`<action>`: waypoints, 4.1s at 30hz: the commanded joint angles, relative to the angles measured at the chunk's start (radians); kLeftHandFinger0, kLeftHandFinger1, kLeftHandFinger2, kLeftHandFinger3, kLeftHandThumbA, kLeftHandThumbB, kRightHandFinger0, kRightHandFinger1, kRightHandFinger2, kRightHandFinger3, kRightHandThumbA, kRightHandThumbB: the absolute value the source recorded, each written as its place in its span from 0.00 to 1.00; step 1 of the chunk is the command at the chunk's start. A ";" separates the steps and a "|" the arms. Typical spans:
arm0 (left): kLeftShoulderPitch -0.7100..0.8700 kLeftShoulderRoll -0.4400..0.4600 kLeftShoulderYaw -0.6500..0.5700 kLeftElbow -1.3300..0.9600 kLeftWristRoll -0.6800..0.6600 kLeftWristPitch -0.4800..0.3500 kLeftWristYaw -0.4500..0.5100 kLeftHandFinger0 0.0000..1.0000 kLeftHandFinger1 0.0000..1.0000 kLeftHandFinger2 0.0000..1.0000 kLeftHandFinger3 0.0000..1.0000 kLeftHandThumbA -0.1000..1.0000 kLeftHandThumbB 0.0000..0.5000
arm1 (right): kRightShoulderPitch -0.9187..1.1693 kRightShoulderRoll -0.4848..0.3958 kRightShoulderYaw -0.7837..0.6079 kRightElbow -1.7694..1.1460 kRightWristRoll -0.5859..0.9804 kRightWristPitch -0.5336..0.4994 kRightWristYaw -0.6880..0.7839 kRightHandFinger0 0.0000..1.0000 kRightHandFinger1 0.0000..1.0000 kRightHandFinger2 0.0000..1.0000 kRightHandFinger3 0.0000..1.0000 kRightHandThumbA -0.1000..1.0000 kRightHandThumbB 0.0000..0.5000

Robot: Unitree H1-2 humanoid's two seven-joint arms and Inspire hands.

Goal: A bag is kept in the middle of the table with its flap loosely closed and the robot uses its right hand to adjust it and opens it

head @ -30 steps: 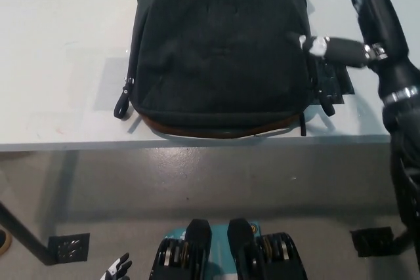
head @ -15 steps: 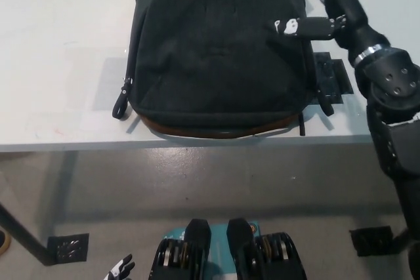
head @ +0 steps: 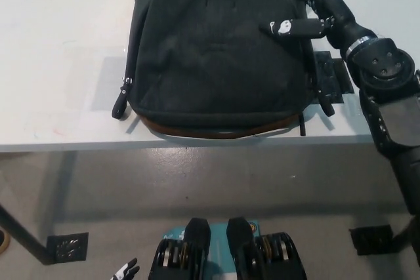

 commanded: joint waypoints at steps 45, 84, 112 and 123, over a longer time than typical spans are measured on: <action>-0.025 0.046 -0.026 -0.031 0.032 -0.021 -0.059 1.00 1.00 1.00 1.00 0.95 0.32 | -0.006 0.015 -0.072 -0.351 0.100 0.285 0.113 0.06 0.46 0.71 0.62 0.00 0.10; -0.108 0.072 -0.032 -0.021 0.042 0.014 -0.084 1.00 1.00 1.00 1.00 0.93 0.31 | 0.833 -0.116 0.384 -1.467 -0.713 0.343 0.636 1.00 1.00 1.00 1.00 0.96 1.00; -0.239 0.092 -0.039 0.011 0.041 0.015 -0.125 1.00 1.00 0.99 1.00 0.88 0.34 | 0.803 -0.062 0.475 -0.668 -0.802 0.317 0.377 1.00 1.00 1.00 1.00 1.00 0.75; -0.248 0.087 -0.035 0.017 0.048 0.005 -0.122 1.00 1.00 1.00 1.00 0.90 0.32 | 0.904 -0.001 0.048 -0.601 -0.487 0.067 -0.010 1.00 1.00 1.00 1.00 1.00 0.49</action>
